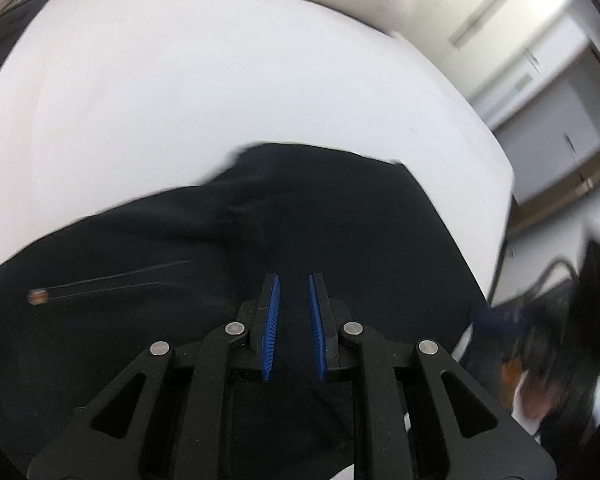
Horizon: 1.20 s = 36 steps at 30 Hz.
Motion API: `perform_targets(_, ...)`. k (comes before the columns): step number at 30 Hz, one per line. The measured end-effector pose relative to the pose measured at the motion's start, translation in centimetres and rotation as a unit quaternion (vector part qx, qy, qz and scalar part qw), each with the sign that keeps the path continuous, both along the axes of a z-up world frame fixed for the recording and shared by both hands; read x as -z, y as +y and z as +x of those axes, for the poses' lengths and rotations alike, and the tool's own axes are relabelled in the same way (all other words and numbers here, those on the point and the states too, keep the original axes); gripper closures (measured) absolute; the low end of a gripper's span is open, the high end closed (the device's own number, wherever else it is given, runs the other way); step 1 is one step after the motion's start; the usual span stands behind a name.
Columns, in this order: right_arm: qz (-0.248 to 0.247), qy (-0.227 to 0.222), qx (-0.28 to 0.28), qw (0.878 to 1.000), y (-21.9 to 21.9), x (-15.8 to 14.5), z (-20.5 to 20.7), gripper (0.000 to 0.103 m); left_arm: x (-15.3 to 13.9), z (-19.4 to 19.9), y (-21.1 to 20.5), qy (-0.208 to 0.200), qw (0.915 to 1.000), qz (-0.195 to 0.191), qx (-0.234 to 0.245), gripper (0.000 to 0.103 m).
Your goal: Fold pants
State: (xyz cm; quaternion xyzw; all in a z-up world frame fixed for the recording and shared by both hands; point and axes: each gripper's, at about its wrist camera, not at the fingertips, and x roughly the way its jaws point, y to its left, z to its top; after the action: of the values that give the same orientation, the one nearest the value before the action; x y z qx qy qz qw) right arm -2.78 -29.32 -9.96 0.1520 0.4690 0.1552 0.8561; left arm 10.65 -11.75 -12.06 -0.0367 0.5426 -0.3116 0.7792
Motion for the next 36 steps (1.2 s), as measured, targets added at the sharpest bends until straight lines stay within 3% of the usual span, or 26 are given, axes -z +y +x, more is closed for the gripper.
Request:
perform_targets(3, 0.121, 0.019, 0.03, 0.992, -6.2, 0.8, 2.5, 0.093, 2.7, -1.6, -3.3, 0.008, 0.9987, 0.037, 0.033, 0.089)
perform_targets(4, 0.153, 0.031, 0.038, 0.987, -8.2, 1.6, 4.1, 0.094, 3.7, -2.1, -4.2, 0.016, 0.9984, 0.041, 0.035, 0.089)
perform_targets(6, 0.196, 0.05, 0.043, 0.978, -10.1, 3.1, 6.3, 0.094, 4.1, -2.9, -4.4, -0.007, 0.9989, 0.033, 0.032, 0.089)
perform_targets(7, 0.224, 0.04, 0.034, 0.973, -10.7, 4.0, 7.6, 0.094, 4.2, -3.4, -4.5, -0.016, 0.9988, 0.032, 0.034, 0.089)
perform_targets(13, 0.253, 0.1, 0.03, 0.962, -10.5, 9.2, 13.3, 0.094, 4.1, -4.6, -5.5, -0.032, 0.9979, 0.04, 0.039, 0.089)
perform_targets(15, 0.246, 0.137, 0.035, 0.959, -10.6, 11.6, 14.0, 0.103, 4.1, -4.8, -5.0, -0.031, 0.9981, 0.04, 0.037, 0.089)
perform_targets(16, 0.246, 0.144, 0.033, 0.958, -9.9, 12.6, 13.7, 0.103, 4.1, -4.9, -5.5, -0.03, 0.9982, 0.037, 0.036, 0.089)
perform_targets(19, 0.262, 0.133, 0.027, 0.956, -9.7, 12.3, 11.6, 0.103, 4.0, -4.5, -2.8, -0.023, 0.9989, 0.023, 0.033, 0.089)
perform_targets(25, 0.249, 0.143, 0.002, 0.958, -9.0, 11.3, 5.6, 0.103, 4.3, -4.2, -1.5, -0.018, 0.9995, 0.007, 0.027, 0.089)
perform_targets(30, 0.25, 0.143, 0.018, 0.957, -10.0, 11.3, -0.5, 0.103, 4.4, -3.7, 2.1, -0.02, 0.9995, 0.003, 0.025, 0.089)
perform_targets(36, 0.252, 0.138, 0.035, 0.957, -9.7, 11.7, -3.3, 0.103, 4.5, -4.2, 2.1, -0.027, 0.9994, 0.004, 0.021, 0.089)
